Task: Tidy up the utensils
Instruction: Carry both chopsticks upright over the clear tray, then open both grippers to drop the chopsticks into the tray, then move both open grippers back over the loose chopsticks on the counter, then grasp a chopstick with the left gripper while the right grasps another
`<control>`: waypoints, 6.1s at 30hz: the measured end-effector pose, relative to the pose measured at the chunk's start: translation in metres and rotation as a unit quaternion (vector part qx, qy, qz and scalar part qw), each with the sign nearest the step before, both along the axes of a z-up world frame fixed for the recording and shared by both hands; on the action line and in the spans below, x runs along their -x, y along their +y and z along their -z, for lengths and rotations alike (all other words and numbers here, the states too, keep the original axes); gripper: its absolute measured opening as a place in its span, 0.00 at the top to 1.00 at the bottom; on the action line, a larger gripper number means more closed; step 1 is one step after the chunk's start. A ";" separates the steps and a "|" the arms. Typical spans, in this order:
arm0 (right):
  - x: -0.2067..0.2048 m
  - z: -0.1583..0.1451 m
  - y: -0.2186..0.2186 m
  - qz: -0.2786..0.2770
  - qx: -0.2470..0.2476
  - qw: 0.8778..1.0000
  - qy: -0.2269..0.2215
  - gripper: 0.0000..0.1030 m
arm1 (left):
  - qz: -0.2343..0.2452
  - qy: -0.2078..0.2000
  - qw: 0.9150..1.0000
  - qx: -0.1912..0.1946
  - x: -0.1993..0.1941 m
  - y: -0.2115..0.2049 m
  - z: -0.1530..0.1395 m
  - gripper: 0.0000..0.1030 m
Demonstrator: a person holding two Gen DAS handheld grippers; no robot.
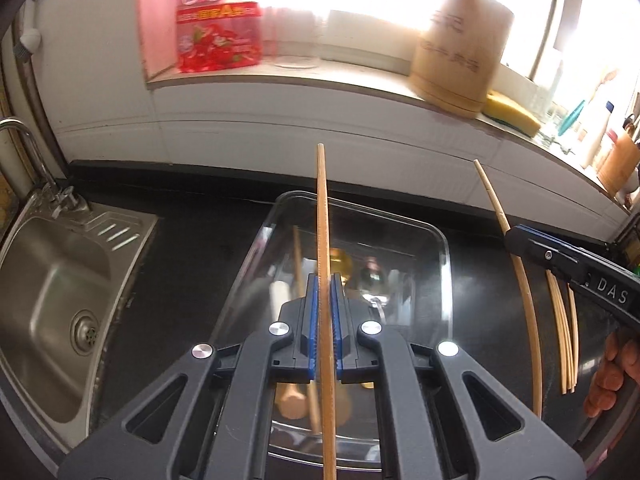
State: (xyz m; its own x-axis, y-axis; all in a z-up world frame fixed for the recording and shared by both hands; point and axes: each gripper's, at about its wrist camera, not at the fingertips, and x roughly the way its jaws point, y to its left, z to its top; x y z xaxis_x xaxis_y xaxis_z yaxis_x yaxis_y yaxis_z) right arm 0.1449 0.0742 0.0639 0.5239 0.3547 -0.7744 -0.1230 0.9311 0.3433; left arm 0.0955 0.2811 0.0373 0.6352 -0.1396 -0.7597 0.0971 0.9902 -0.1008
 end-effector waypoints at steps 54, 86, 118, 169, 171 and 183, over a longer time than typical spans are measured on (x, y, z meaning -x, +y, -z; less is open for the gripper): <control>-0.018 0.054 0.046 0.120 0.012 0.991 0.053 0.47 | 0.078 0.040 0.996 -0.012 -0.050 0.020 0.039 0.58; 0.129 0.022 -0.235 0.363 0.050 0.930 -0.001 0.06 | 0.214 0.015 0.977 -0.014 0.012 -0.195 0.020 0.06; 0.139 0.094 -0.376 0.229 0.098 0.966 0.065 0.06 | 0.150 0.107 0.978 -0.101 0.049 -0.388 0.136 0.06; 0.106 0.128 -0.338 0.160 0.100 0.975 0.115 0.93 | 0.220 0.109 0.969 -0.035 0.045 -0.404 0.127 0.95; 0.110 0.125 -0.342 0.164 0.093 0.976 0.113 0.93 | 0.217 0.107 0.970 -0.021 0.043 -0.401 0.124 0.95; 0.094 0.053 -0.336 0.160 0.078 0.983 0.036 0.93 | 0.200 0.046 0.979 -0.010 0.039 -0.379 0.058 0.95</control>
